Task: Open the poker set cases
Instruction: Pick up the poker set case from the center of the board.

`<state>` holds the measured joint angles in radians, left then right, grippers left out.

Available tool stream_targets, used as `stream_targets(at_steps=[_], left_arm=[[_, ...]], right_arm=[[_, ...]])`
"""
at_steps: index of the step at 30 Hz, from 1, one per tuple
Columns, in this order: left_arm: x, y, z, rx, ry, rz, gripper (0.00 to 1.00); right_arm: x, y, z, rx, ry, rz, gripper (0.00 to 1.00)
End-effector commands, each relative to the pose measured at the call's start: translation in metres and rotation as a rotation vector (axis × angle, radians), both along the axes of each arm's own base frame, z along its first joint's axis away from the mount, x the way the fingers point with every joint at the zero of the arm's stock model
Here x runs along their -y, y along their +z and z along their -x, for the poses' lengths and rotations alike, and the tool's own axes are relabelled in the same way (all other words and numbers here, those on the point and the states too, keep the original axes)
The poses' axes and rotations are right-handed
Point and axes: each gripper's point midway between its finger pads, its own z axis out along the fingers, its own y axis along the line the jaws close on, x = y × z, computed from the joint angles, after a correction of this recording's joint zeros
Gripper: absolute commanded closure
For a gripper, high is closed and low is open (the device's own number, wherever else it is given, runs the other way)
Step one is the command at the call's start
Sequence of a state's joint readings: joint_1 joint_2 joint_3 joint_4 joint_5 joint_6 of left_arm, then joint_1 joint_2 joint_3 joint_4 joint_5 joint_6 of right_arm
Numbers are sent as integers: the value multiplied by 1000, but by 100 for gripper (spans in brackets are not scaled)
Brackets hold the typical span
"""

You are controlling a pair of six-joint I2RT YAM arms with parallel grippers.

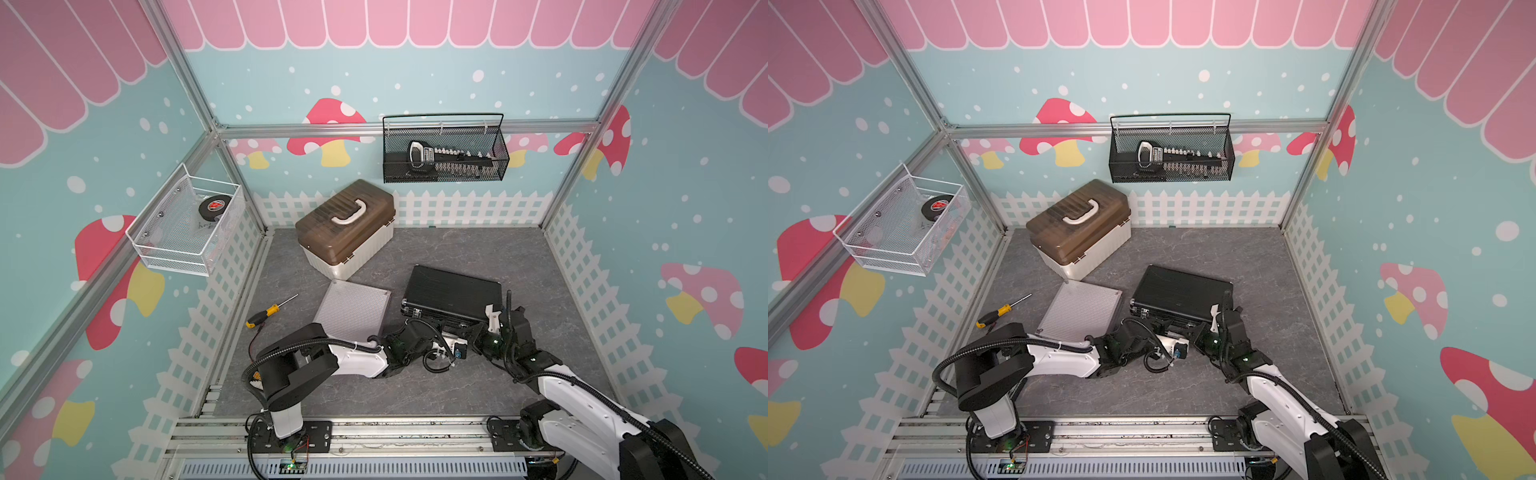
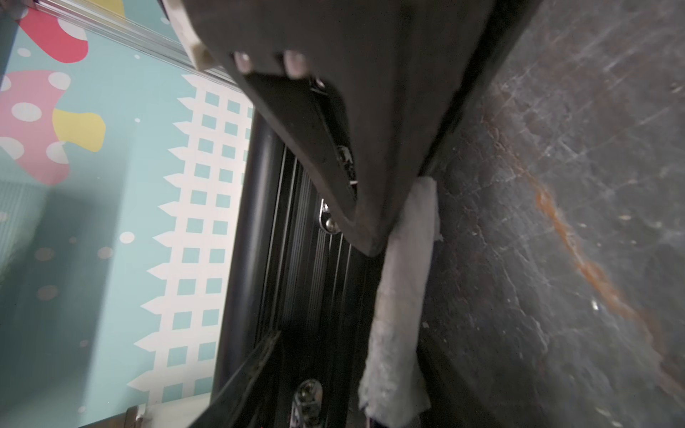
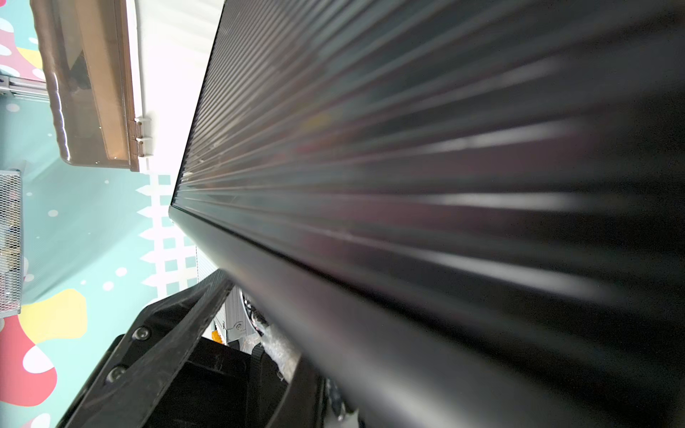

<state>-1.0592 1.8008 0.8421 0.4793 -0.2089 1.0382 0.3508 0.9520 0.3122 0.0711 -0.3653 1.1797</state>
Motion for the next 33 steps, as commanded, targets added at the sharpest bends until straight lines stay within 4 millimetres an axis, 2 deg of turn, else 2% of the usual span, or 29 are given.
stream_targets(at_steps=[1, 6, 11, 17, 21, 33], left_arm=[[3, 6, -5, 77, 2, -1, 50], [5, 7, -9, 109, 20, 13, 51], [2, -10, -7, 118, 5, -40, 44], [2, -11, -6, 106, 0, -37, 44], [2, -19, -4, 101, -14, -69, 42], [8, 13, -22, 214, 67, 41, 54]], right_arm=[[-5, 29, -12, 84, -6, -59, 100], [-5, 29, -12, 83, -8, -80, 100], [-5, 32, -13, 87, -10, -100, 100], [-3, 33, -13, 89, -14, -104, 100], [-3, 34, -14, 90, -14, -108, 100], [-4, 32, -12, 83, -5, -119, 100]])
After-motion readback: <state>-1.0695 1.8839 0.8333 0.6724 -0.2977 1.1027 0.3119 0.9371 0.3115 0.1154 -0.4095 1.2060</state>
